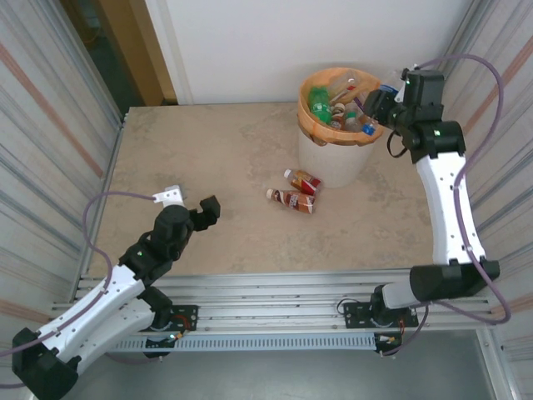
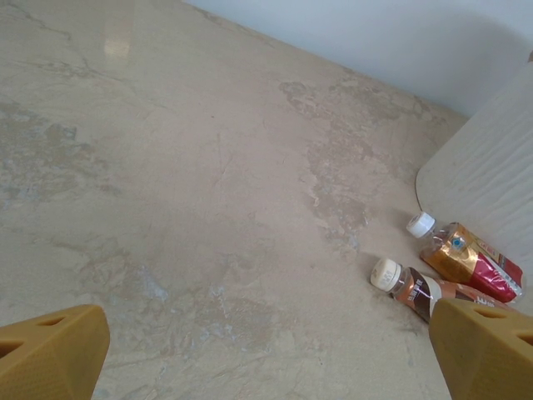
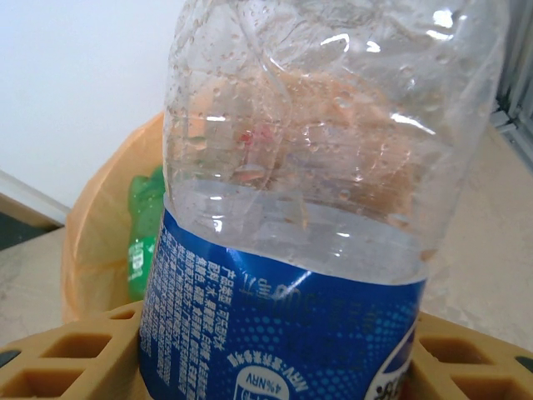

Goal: Put the plastic bottles in the bin

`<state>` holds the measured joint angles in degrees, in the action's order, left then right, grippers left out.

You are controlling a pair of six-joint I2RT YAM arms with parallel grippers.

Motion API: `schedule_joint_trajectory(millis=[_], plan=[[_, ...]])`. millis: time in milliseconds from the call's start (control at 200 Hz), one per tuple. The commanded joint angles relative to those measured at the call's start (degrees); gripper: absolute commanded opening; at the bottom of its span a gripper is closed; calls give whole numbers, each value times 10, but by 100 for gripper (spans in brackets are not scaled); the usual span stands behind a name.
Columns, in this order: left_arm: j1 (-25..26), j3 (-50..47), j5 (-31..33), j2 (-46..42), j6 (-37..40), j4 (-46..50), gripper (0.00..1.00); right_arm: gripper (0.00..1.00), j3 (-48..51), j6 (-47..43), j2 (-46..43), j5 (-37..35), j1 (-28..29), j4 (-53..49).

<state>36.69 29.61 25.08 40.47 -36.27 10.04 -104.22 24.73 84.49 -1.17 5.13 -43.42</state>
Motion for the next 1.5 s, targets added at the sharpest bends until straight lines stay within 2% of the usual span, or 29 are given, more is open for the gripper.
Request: schedule_joint_trajectory(millis=[0,281,501,636,992,1082,1317,1493], plan=[[-6,-2,0,-10,-5,-4,99,36,-69,-15,50,10,-4,-2],[-7,-3,-3,-4,-6,-12,99,37,-184,-15,184,17,-4,-45],[-7,-4,-2,-3,-6,-12,99,40,-180,-15,221,14,-3,-55],[-8,1,0,-1,-1,-8,99,48,-152,-15,219,14,-3,-46],[-8,0,-1,-3,-5,-5,99,80,-142,-21,211,2,-4,-47],[-8,1,0,-7,-2,-4,99,82,-148,-25,203,-1,-3,-50],[-9,0,-1,-8,-2,-3,99,80,-152,-34,162,8,1,-57],[-9,2,-2,-10,-1,-3,99,79,-151,-58,121,-1,35,-71]])
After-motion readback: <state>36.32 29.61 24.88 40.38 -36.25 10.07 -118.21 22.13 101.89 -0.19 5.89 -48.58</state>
